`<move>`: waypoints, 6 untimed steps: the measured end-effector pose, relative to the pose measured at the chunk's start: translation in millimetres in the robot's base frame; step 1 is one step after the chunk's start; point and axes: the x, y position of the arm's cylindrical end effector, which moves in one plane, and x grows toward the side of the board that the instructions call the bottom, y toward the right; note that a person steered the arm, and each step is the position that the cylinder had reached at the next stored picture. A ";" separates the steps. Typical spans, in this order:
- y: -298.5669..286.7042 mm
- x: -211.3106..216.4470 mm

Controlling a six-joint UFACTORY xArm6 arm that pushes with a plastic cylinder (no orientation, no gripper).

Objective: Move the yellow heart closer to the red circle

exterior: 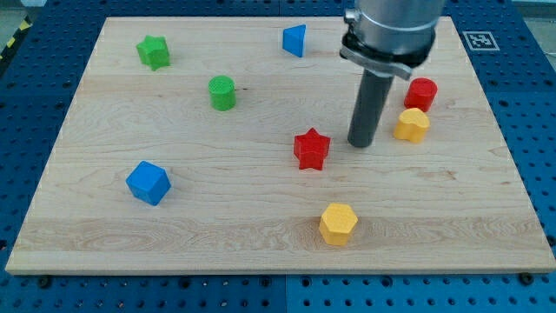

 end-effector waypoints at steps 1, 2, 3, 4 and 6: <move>0.0 -18.4; 1.4 -17.5; 14.0 -6.0; 30.0 -3.7; 59.3 -3.7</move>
